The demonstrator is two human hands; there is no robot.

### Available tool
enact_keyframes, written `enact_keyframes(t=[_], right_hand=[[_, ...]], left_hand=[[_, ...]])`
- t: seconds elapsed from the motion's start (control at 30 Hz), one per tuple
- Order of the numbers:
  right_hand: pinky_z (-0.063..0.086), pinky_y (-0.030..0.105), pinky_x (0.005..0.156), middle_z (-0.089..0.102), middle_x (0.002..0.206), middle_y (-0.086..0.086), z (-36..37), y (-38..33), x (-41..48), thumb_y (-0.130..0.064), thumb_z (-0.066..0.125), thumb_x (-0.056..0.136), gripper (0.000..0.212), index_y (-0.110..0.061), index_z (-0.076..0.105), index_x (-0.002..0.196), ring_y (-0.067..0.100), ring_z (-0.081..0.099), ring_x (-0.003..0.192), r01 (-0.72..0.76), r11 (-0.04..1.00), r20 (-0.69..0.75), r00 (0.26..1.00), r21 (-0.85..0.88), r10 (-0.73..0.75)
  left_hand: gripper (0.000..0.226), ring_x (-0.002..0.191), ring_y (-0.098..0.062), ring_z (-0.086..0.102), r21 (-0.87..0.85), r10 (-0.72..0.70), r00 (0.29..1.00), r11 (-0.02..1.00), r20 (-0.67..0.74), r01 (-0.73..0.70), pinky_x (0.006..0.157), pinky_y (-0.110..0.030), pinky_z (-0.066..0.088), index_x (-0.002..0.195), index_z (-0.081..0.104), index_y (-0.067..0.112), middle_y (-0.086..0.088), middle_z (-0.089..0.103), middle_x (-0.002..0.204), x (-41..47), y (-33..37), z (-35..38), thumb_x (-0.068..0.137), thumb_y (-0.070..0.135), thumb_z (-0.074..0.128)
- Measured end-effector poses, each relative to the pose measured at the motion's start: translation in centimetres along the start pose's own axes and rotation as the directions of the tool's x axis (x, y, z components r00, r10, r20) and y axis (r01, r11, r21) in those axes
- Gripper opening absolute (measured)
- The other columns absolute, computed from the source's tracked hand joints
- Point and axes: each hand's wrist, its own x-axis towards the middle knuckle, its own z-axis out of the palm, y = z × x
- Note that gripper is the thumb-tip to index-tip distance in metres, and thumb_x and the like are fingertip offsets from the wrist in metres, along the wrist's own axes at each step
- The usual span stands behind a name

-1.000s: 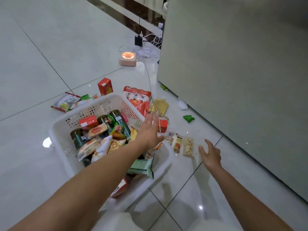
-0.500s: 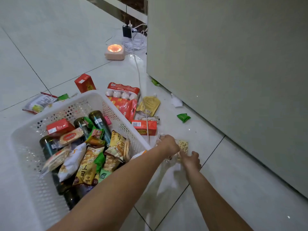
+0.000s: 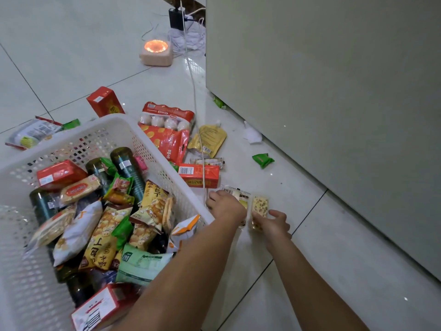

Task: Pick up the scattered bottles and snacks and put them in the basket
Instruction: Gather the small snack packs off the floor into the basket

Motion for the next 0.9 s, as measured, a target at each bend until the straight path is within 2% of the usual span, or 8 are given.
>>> enact_keyframes(t=[0.27,0.43,0.53,0.63,0.7,0.77,0.83,0.9], right_hand=[[0.043,0.038,0.099,0.041,0.130,0.011,0.2,-0.1,0.4,-0.029,0.077,0.075,0.051,-0.017,0.055,0.120,0.033,0.038,0.123,-0.014,1.000,0.002,1.000,-0.023,0.014],[0.047,0.037,0.079,0.046,0.110,0.010,-0.3,0.6,-0.2,-0.020,0.074,0.077,0.038,-0.015,0.046,0.102,0.032,0.047,0.110,0.015,0.999,-0.007,1.000,0.042,-0.014],[0.051,0.034,0.058,0.056,0.104,0.014,-1.4,1.3,-0.5,-0.008,0.071,0.079,0.034,-0.005,0.044,0.100,0.029,0.057,0.082,-0.004,0.979,-0.023,1.000,0.206,0.009],[0.055,0.043,0.066,0.061,0.111,0.020,-2.5,0.3,-1.6,-0.002,0.073,0.078,0.043,0.006,0.055,0.116,0.032,0.060,0.088,-0.063,0.917,0.040,0.998,0.394,0.052],[0.051,0.037,0.067,0.059,0.107,0.018,-2.7,-1.6,-3.1,-0.003,0.070,0.081,0.042,0.004,0.055,0.119,0.030,0.059,0.089,0.034,0.910,-0.005,0.999,0.414,-0.035],[0.049,0.028,0.056,0.057,0.098,0.013,-2.5,-4.2,-5.4,-0.006,0.070,0.082,0.037,-0.003,0.056,0.115,0.027,0.059,0.083,0.173,0.890,-0.058,0.985,0.421,-0.164],[0.049,0.018,0.046,0.059,0.090,0.008,-1.5,-7.1,-7.9,-0.008,0.069,0.082,0.028,-0.010,0.056,0.106,0.019,0.057,0.069,0.300,0.844,-0.022,0.946,0.444,-0.324],[0.050,0.016,0.052,0.062,0.090,0.007,0.3,-9.6,-10.3,-0.010,0.069,0.082,0.021,-0.015,0.056,0.098,0.014,0.058,0.069,0.389,0.817,0.097,0.878,0.426,-0.469]], left_hand=[[0.059,0.123,-0.033,0.043,-0.229,-0.002,0.998,0.973,0.062,0.017,0.099,-0.034,0.041,0.132,0.029,0.003,-0.020,0.033,0.134,0.6,-0.5,0.2,0.086,0.020,0.063],[0.046,0.113,-0.036,0.054,-0.350,0.232,0.971,0.916,0.059,-0.198,0.092,-0.042,0.050,0.126,0.032,0.001,-0.021,0.051,0.126,0.1,-0.4,-1.8,0.089,0.009,0.057],[0.045,0.104,-0.036,0.059,-0.550,0.381,0.921,0.788,0.083,-0.277,0.084,-0.046,0.055,0.122,0.039,0.001,-0.018,0.054,0.119,-0.8,-1.1,-6.7,0.086,0.005,0.064],[0.037,0.084,-0.024,0.065,-0.760,0.461,0.886,0.590,0.041,-0.272,0.070,-0.031,0.058,0.116,0.051,0.006,-0.011,0.062,0.099,-1.9,-4.9,-13.2,0.083,0.005,0.068],[0.037,0.079,-0.020,0.066,-0.840,0.405,0.913,0.482,-0.041,-0.251,0.062,-0.024,0.058,0.117,0.054,0.012,-0.009,0.065,0.094,-2.2,-9.2,-16.7,0.083,0.006,0.068],[0.032,0.076,-0.019,0.065,-0.873,0.271,0.956,0.432,-0.113,-0.226,0.056,-0.020,0.055,0.113,0.058,0.004,-0.010,0.065,0.093,-2.2,-14.2,-18.8,0.083,0.006,0.068],[0.018,0.071,-0.018,0.062,-0.852,0.096,0.984,0.493,-0.148,-0.176,0.051,-0.021,0.052,0.098,0.060,0.000,-0.013,0.064,0.089,-2.3,-18.7,-20.1,0.083,0.007,0.067],[0.012,0.063,-0.019,0.057,-0.816,-0.073,0.982,0.568,-0.176,-0.104,0.042,-0.020,0.050,0.080,0.057,0.000,-0.013,0.059,0.078,-2.4,-22.3,-20.9,0.084,0.007,0.066]])
